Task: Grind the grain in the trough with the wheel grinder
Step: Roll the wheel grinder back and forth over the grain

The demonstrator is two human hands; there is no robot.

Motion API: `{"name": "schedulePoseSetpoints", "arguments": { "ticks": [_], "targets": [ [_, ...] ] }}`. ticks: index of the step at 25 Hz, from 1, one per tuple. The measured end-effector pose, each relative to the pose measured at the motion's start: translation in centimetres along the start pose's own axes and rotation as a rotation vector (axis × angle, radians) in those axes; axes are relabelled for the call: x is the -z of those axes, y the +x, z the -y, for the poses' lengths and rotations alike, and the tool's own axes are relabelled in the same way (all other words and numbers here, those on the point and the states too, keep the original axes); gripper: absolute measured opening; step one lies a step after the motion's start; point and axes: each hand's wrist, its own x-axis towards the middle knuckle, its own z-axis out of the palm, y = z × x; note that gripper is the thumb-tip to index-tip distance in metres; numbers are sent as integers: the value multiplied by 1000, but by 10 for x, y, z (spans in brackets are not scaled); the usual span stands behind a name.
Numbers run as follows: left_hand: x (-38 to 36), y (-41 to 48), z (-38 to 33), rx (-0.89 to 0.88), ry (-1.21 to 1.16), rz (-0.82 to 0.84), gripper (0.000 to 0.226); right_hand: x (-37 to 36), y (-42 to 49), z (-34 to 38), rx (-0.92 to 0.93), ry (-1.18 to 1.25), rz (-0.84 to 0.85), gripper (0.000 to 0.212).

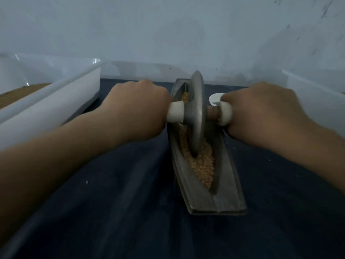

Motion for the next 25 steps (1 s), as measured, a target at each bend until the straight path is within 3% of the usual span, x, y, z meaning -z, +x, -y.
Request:
{"name": "schedulePoseSetpoints", "arguments": {
  "ticks": [3,6,8,11,16,19,21,23,25],
  "targets": [
    [-10,45,-1,174,12,127,18,-9,44,12,-147,84,128,11],
    [-1,41,-2,146,-11,197,17,-1,46,7,-102,120,195,8],
    [4,7,-2,31,-21,111,6,3,13,0,18,49,76,11],
    [14,-19,-1,-35,14,-19,9,8,-17,-3,70,63,-44,22],
    [1,39,-13,162,120,65,15,-11,36,10,-177,153,132,18],
    [8,40,-12,110,95,120,15,-6,33,3,-129,182,226,18],
    [8,5,-6,50,37,72,6,0,7,-1,12,36,74,19],
    [13,-18,-6,31,-18,18,14,10,-8,1,46,-45,-50,25],
    [8,-13,-5,45,-12,29,15,7,1,4,18,-46,-10,22]
  ]
}}
